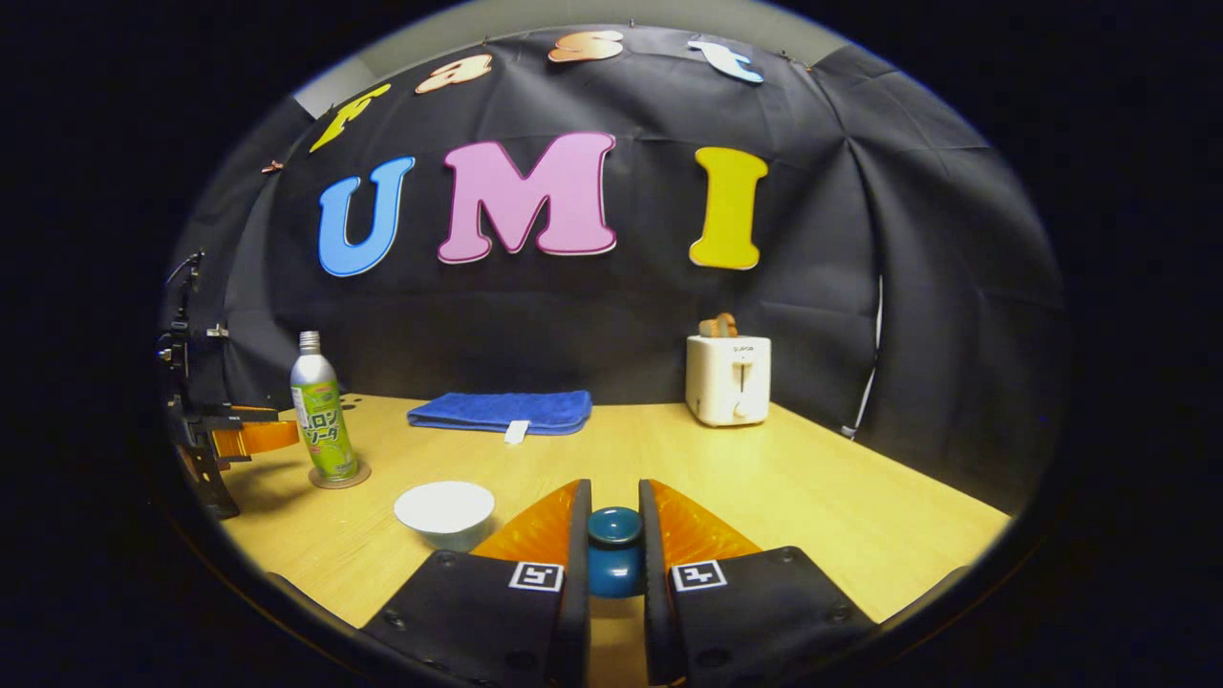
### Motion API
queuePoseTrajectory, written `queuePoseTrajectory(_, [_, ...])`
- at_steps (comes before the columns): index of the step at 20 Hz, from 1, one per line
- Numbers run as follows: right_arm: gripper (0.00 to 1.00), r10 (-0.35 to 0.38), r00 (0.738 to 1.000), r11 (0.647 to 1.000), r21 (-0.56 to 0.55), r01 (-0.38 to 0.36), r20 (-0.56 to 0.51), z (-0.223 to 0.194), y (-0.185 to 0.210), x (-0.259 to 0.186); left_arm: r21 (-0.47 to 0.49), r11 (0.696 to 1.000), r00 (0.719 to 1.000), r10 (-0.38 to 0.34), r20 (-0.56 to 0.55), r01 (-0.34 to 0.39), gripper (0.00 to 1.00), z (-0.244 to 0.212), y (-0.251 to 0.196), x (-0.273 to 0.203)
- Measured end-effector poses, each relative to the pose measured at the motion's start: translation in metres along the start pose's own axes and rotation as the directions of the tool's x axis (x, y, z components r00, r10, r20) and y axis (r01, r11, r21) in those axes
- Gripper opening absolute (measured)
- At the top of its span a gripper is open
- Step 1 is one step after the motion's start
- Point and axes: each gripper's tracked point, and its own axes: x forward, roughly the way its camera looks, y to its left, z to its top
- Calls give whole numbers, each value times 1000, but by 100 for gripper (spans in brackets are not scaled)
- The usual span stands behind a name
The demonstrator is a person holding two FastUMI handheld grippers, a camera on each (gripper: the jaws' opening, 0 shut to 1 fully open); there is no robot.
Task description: Open the teacup lid with one hand, grasp the water bottle and pour water into the teacup with the other hand; after pouring, place the water bottle on the coaster and then close the teacup lid.
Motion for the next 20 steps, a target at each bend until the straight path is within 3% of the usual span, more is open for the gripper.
queuePoseTrajectory(3, [26,73,997,997,-15,-73,3,6,40,20,82,996,999,37,6,-38,98,-5,15,-21])
queuePoseTrajectory(4, [22,91,996,995,-29,-91,-8,5,51,25,84,996,999,37,18,-38,98,-4,17,-24])
queuePoseTrajectory(5, [26,114,993,993,-36,-115,-21,3,64,31,80,996,999,35,34,-37,96,1,18,-30])
queuePoseTrajectory(6, [22,140,990,989,-38,-141,-36,0,76,35,81,996,998,35,51,-39,96,4,20,-34])
queuePoseTrajectory(8, [27,170,983,984,-50,-174,-66,-9,95,41,76,996,996,37,78,-43,96,13,20,-30])
queuePoseTrajectory(11, [27,160,979,981,-86,-171,-123,-26,105,48,47,998,996,43,74,-46,96,10,24,-33])
queuePoseTrajectory(14, [27,150,982,982,-103,-162,-113,-22,105,47,21,999,996,41,75,-43,96,11,26,-34])
queuePoseTrajectory(20, [29,141,973,985,-77,-157,-182,-34,103,55,-11,999,996,48,76,-47,96,11,30,-36])
